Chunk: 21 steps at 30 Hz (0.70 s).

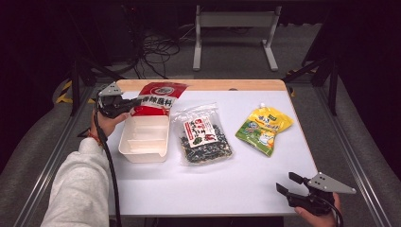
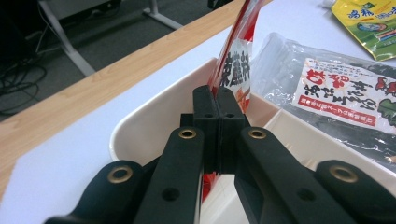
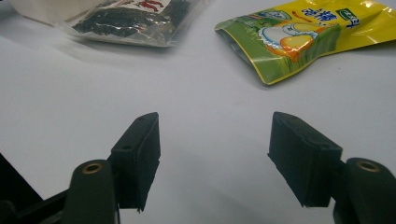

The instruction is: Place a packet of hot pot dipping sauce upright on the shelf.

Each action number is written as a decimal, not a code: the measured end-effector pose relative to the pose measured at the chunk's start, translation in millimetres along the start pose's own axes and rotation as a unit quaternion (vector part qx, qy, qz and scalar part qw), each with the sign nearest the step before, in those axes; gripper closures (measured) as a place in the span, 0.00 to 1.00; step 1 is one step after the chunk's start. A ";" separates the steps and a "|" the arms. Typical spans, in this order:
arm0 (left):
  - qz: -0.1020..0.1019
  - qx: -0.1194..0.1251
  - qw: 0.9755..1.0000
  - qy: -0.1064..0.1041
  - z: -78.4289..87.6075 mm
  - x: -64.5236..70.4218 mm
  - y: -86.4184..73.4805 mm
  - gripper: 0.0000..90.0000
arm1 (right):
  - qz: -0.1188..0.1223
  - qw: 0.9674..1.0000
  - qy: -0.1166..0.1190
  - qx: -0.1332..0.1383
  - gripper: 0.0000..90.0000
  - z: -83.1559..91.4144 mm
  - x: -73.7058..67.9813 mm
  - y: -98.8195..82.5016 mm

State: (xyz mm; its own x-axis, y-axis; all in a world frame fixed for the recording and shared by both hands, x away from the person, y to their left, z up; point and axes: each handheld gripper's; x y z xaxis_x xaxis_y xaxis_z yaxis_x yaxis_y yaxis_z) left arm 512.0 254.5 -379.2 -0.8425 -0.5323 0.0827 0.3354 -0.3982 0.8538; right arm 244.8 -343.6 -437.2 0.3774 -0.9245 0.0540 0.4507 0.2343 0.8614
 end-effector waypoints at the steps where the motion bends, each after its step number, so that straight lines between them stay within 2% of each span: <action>1: -0.003 -0.020 1.000 0.010 -3.2 -0.6 -2.1 1.00 | 0.000 1.000 0.000 -0.001 0.38 -1.0 -0.3 0.4; 2: 0.001 -0.026 1.000 0.015 -4.2 -2.2 -4.7 1.00 | 0.002 1.000 0.002 -0.001 0.38 -2.3 -0.5 0.9; 4: 0.021 -0.011 1.000 0.003 -2.4 -6.8 -11.3 1.00 | 0.004 1.000 0.002 -0.004 0.38 -3.7 -0.9 1.7; 10: 0.020 -0.009 1.000 0.007 -2.1 -5.3 -15.1 0.99 | 0.005 1.000 0.002 -0.008 0.38 -8.5 0.3 2.8; 12: 0.027 -0.007 1.000 0.014 -0.4 -3.8 -15.2 0.96 | 0.005 1.000 -0.001 -0.006 0.39 -8.8 1.1 3.8; 14: 0.023 -0.012 0.999 0.030 6.5 -0.3 -12.3 0.94 | 0.004 1.000 -0.005 -0.006 0.39 -8.3 3.4 4.9; 16: 0.026 0.005 0.999 0.024 15.7 4.7 -11.9 0.95 | 0.001 1.000 -0.009 -0.008 0.40 -7.8 6.1 5.3; 18: 0.014 -0.001 1.000 0.028 23.3 13.6 -12.7 0.94 | 0.000 1.000 -0.013 -0.009 0.41 -7.8 8.4 5.5; 21: 0.008 0.011 0.999 0.030 32.3 27.5 -15.3 0.92 | 0.001 1.000 -0.022 -0.008 0.46 -8.9 12.3 7.8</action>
State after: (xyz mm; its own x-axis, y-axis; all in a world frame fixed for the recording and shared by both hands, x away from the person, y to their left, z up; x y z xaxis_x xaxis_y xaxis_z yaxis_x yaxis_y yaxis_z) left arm 470.1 270.1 -373.4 -0.8105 -0.5819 0.0668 0.3387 -0.3725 0.8640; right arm 260.1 -350.5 -434.3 0.3434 -0.9359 0.0780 0.4630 0.2409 0.8530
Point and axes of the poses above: each handheld gripper's, and its own axes: z roughly backward along the jaws, y roughly out of its top, x roughly to its right, and after that the axes turned 12 degrees about -y, right-handed
